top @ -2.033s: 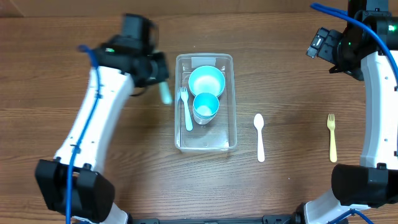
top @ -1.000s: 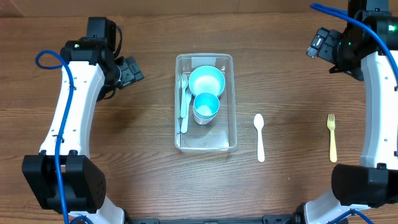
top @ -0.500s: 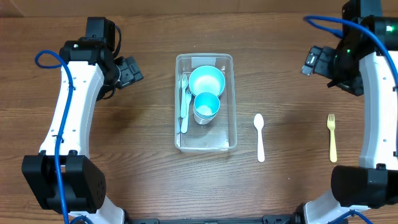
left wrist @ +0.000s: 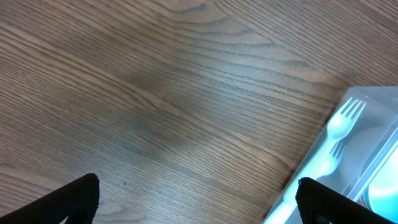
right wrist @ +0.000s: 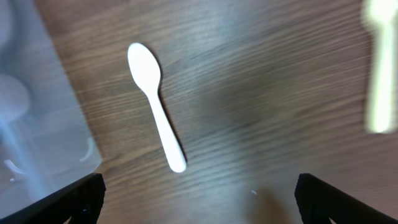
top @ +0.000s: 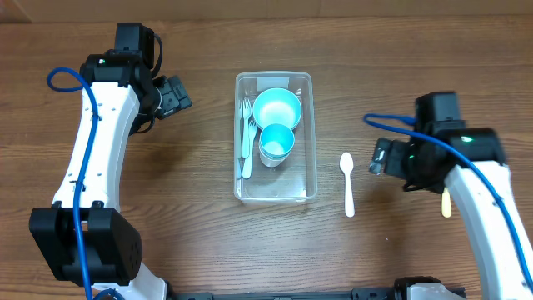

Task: Pack container
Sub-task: 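Reach the right gripper to the white spoon and grasp its handle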

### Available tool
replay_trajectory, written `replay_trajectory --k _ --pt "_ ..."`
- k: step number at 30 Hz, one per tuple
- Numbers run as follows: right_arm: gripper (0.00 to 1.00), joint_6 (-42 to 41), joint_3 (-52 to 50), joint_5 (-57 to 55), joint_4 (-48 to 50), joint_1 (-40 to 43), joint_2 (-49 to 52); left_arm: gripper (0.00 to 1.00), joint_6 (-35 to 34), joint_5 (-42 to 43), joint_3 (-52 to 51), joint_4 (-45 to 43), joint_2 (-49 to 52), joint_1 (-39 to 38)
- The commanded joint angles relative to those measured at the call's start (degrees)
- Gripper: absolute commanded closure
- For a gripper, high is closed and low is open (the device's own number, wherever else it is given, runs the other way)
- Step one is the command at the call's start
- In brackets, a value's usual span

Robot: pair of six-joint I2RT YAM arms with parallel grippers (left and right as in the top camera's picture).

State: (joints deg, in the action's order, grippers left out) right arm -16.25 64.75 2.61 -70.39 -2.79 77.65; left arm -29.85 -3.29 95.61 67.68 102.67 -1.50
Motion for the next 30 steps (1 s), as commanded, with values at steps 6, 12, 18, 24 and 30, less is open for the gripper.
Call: replay_trajectory --k 6,12,18,24,30 --pt "0.0 -0.1 -4.4 1.5 9.4 -6.4 15.4 0.0 0.7 -0.3 0.4 -0.2 -0.3 0.1" --pt "0.0 -3.5 -4.4 -1.5 14.4 -12.0 17.1 0.0 0.7 -0.3 0.4 -0.2 -0.3 0.1" --pt "0.0 -4.6 -6.1 -1.5 17.3 -13.3 17.1 0.0 0.7 -0.3 0.4 -0.2 -0.3 0.1" --pt "0.12 -4.6 -6.2 -0.8 17.4 -13.2 17.0 0.0 0.7 -0.3 0.4 -0.2 -0.3 0.1" --pt "0.96 -4.3 -6.1 5.7 15.6 -9.7 12.4 0.0 0.7 -0.3 0.4 -0.2 -0.3 0.1"
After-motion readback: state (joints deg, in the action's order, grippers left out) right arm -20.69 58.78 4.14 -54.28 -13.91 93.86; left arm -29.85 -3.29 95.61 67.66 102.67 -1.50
